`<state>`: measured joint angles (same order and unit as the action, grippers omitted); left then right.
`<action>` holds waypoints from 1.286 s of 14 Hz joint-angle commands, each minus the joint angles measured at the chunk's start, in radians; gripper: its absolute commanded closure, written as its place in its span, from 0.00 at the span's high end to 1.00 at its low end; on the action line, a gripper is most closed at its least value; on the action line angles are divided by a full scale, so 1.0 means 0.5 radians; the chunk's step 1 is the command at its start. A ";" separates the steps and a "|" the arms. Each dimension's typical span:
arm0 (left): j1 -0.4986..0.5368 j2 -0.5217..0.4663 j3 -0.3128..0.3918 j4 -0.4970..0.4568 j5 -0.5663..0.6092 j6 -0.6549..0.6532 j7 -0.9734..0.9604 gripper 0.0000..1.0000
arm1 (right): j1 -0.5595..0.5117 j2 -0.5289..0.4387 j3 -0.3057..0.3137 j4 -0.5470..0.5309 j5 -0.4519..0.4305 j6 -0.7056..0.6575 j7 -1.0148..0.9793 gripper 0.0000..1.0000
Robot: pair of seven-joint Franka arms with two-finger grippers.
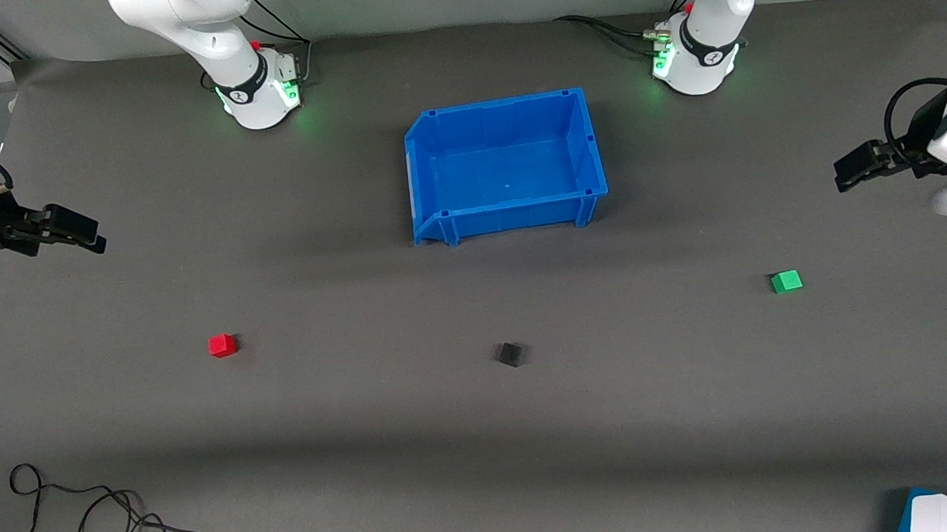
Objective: Attach green and red cubes to black cube
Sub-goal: 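Move the right gripper toward the red cube while the left gripper nears green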
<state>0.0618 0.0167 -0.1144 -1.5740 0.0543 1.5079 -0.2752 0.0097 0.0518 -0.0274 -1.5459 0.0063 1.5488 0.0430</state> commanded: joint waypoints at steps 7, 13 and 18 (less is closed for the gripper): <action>0.100 -0.018 0.008 -0.018 -0.249 0.040 -1.212 1.00 | -0.001 0.233 -0.016 0.064 0.067 0.050 0.104 1.00; 0.198 0.022 0.023 -0.030 -0.262 0.077 -2.093 1.00 | -0.013 0.537 -0.019 0.052 0.162 0.121 0.451 1.00; 0.388 0.071 0.026 -0.046 -0.185 0.040 -2.284 1.00 | -0.090 0.746 -0.022 0.033 0.267 0.424 0.206 1.00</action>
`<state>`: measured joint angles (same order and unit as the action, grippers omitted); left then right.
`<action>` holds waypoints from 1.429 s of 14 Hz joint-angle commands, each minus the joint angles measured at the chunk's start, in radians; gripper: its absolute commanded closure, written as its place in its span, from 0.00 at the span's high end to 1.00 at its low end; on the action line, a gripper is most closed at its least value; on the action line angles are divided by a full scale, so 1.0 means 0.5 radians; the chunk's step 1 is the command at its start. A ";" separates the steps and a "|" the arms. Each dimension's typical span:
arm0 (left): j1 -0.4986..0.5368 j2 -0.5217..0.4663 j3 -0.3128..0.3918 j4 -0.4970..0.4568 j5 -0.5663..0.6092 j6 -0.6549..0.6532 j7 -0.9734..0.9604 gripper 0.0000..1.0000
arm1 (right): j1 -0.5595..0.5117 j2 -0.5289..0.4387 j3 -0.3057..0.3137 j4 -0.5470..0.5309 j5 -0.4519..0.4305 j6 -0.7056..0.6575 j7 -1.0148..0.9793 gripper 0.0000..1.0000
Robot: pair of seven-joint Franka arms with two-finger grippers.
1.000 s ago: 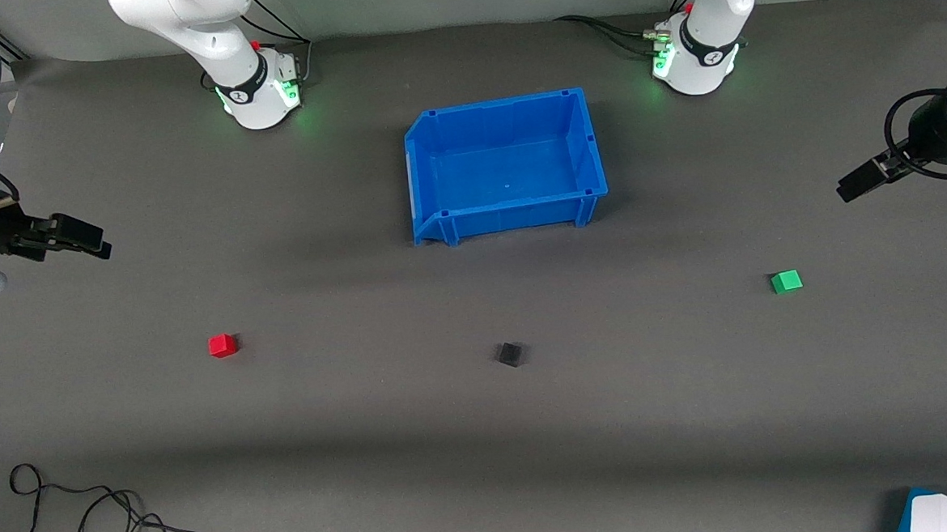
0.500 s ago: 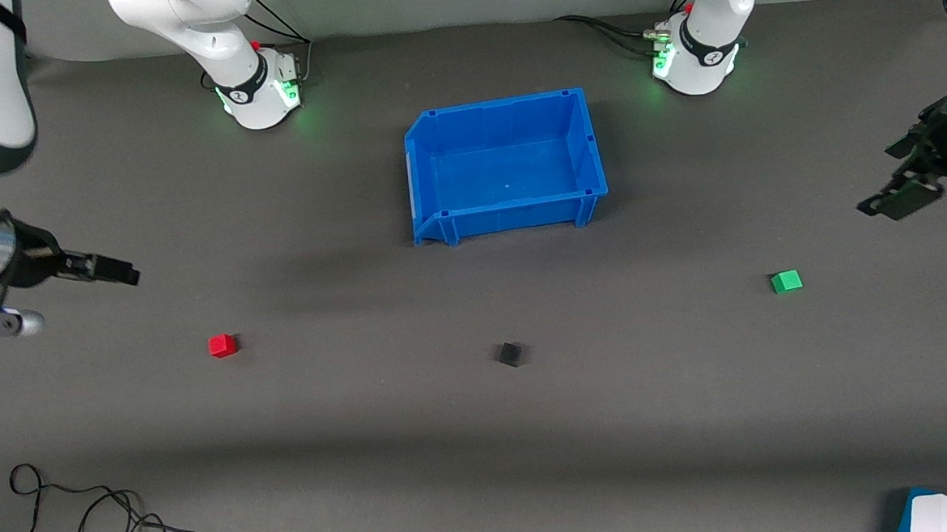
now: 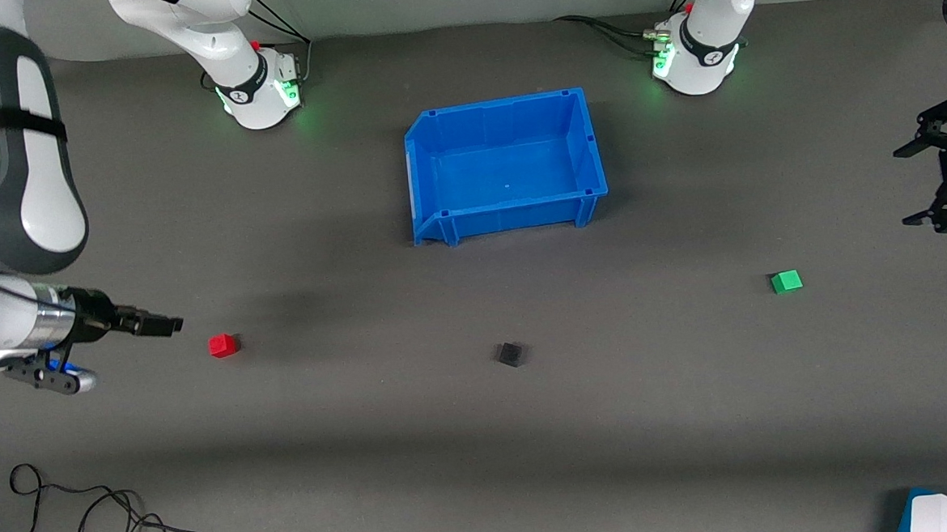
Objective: Attach green and red cubes to black cube
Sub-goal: 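Move the right gripper toward the red cube while the left gripper nears green, then lower the right gripper onto the red cube while the left gripper lowers too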
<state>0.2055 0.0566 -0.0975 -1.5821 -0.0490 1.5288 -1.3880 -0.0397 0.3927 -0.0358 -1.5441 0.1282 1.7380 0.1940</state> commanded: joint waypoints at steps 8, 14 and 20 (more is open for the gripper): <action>0.236 -0.024 -0.010 -0.596 0.061 0.675 -0.062 1.00 | -0.013 0.107 -0.005 -0.510 -0.014 0.723 -0.732 0.98; 0.233 0.202 -0.010 -0.864 0.064 1.111 -0.059 0.98 | -0.016 0.205 -0.002 -0.609 -0.014 1.021 -0.928 0.86; 0.215 0.405 -0.010 -0.919 0.073 1.363 -0.059 0.98 | -0.016 0.291 -0.002 -0.670 0.007 1.267 -0.989 0.87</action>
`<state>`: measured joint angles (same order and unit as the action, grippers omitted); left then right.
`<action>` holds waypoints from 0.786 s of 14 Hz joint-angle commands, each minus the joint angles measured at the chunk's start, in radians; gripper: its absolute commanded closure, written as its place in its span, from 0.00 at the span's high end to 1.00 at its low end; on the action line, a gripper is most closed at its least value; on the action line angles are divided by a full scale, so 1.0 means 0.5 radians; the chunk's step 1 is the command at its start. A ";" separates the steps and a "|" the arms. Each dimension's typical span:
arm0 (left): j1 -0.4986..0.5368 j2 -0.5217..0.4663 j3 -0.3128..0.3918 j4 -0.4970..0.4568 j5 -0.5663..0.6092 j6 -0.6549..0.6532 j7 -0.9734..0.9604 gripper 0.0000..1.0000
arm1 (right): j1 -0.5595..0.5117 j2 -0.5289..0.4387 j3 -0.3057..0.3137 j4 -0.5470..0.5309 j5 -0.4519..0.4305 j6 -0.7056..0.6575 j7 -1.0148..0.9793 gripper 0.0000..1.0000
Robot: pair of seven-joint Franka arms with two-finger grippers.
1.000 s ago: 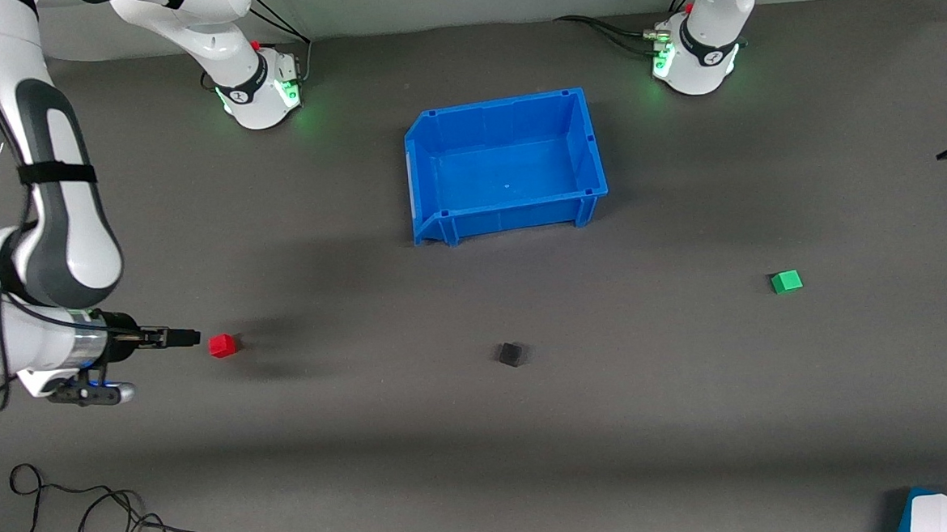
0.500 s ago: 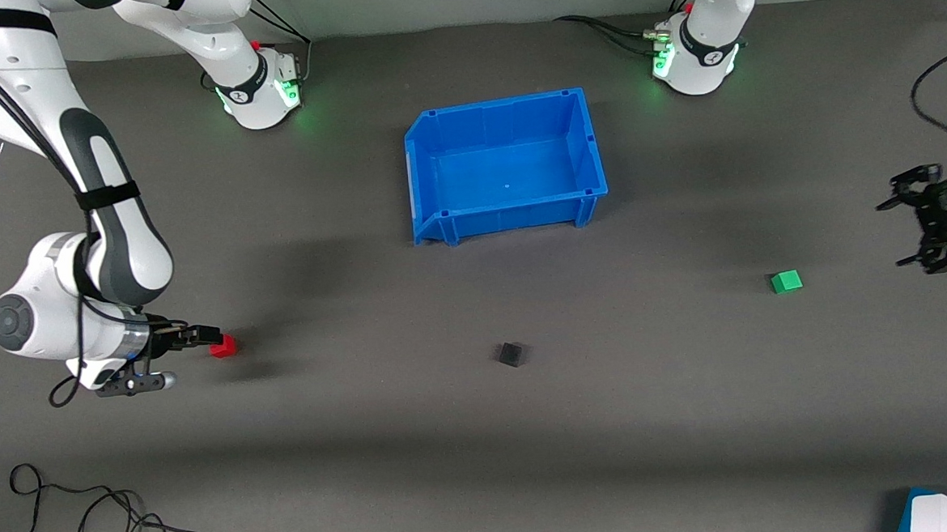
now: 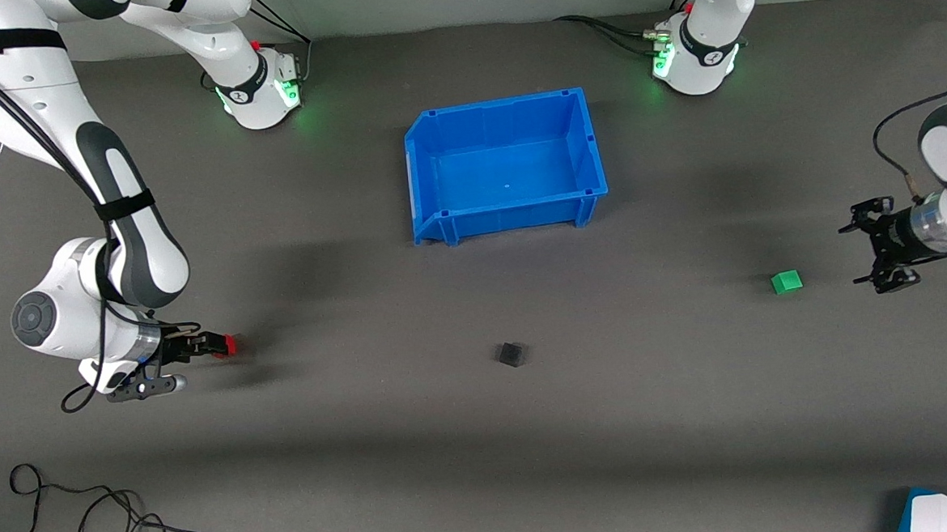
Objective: Attach green and red cubes to black cube
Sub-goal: 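Lower the right gripper onto the red cube while the left gripper lowers too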
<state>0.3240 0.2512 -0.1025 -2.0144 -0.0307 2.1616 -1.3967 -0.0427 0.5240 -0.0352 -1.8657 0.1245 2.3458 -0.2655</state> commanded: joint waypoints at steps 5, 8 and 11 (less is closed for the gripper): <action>-0.031 0.132 0.003 -0.254 0.034 0.582 -0.047 0.97 | -0.010 0.096 -0.003 0.028 -0.016 0.012 -0.083 1.00; -0.071 0.255 0.003 -0.273 0.064 0.754 -0.167 0.97 | -0.007 0.102 -0.003 0.038 -0.022 0.015 -0.104 0.98; -0.136 0.332 0.006 -0.279 0.126 0.809 -0.290 0.97 | -0.004 0.151 -0.003 0.050 -0.019 0.027 -0.119 0.76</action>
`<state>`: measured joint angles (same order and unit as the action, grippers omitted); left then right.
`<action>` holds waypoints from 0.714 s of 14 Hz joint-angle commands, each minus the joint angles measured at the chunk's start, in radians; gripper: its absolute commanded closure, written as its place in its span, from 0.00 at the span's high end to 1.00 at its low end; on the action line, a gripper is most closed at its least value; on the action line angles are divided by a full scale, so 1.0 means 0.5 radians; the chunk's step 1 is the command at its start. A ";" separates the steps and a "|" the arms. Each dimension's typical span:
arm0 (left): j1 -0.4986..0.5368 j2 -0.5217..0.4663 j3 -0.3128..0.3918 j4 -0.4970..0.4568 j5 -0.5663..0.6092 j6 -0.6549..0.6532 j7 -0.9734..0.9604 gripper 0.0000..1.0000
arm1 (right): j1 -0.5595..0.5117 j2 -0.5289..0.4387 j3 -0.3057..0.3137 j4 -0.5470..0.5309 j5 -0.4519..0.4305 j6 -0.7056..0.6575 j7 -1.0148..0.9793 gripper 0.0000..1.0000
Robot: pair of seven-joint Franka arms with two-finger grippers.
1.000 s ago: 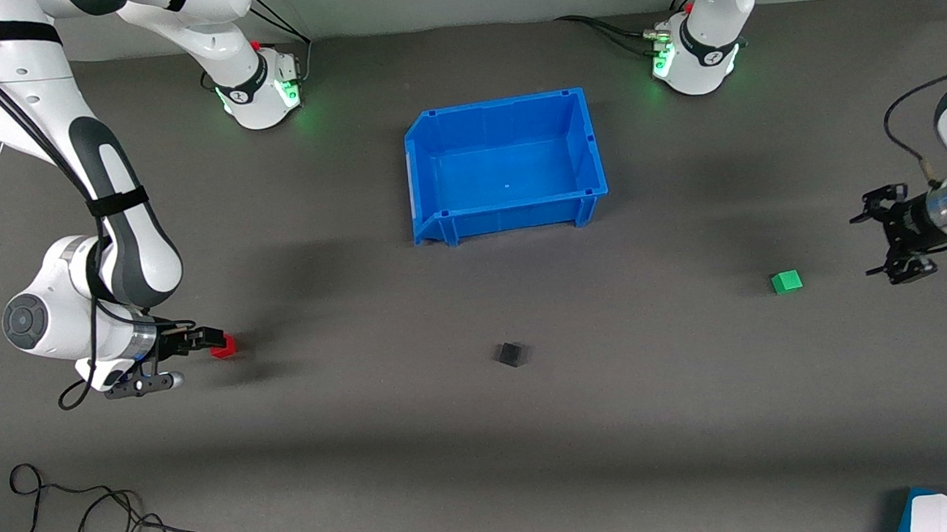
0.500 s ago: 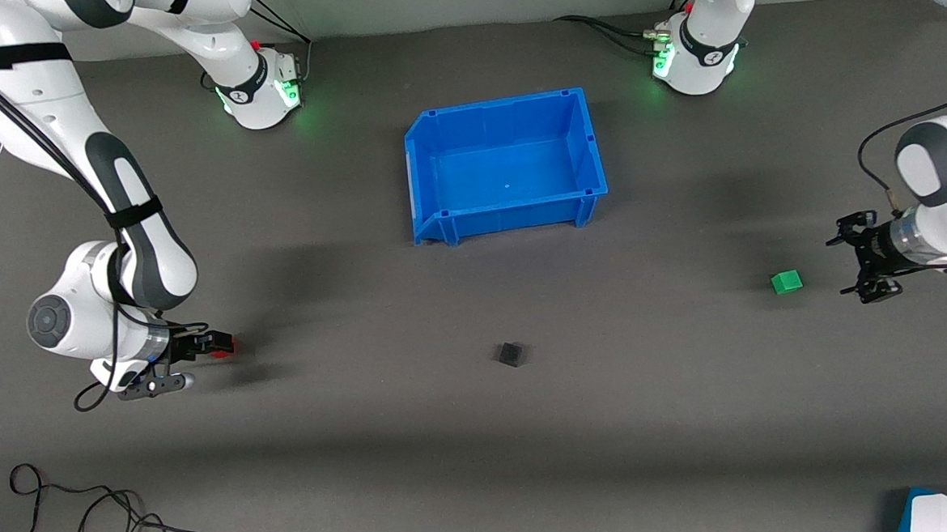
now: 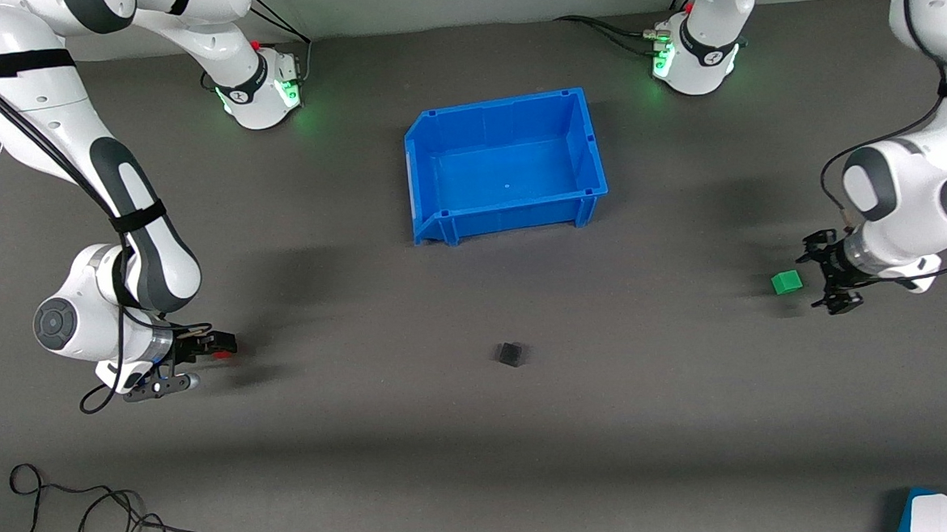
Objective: Attach green and red cubes to black cube
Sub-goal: 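Lower the right gripper onto the red cube while the left gripper lowers too, then close the right gripper on the red cube while the left gripper grips green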
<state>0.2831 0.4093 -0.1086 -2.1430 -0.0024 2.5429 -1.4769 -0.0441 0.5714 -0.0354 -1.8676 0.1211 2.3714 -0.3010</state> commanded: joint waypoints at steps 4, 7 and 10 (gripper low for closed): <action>-0.048 0.049 0.018 -0.021 0.177 0.053 -0.185 0.97 | 0.008 0.121 -0.003 0.084 -0.009 -0.021 -0.045 0.56; -0.036 0.059 0.018 -0.031 0.207 0.050 -0.185 0.96 | 0.008 0.127 -0.003 0.087 -0.012 -0.021 -0.048 0.17; -0.032 0.062 0.051 -0.046 0.235 0.056 -0.185 0.95 | 0.014 0.103 -0.003 0.103 -0.006 -0.021 -0.039 0.10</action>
<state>0.2680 0.4487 -0.0960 -2.1454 0.0809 2.5592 -1.5410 -0.0427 0.6216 -0.0348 -1.8448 0.1199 2.3724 -0.3044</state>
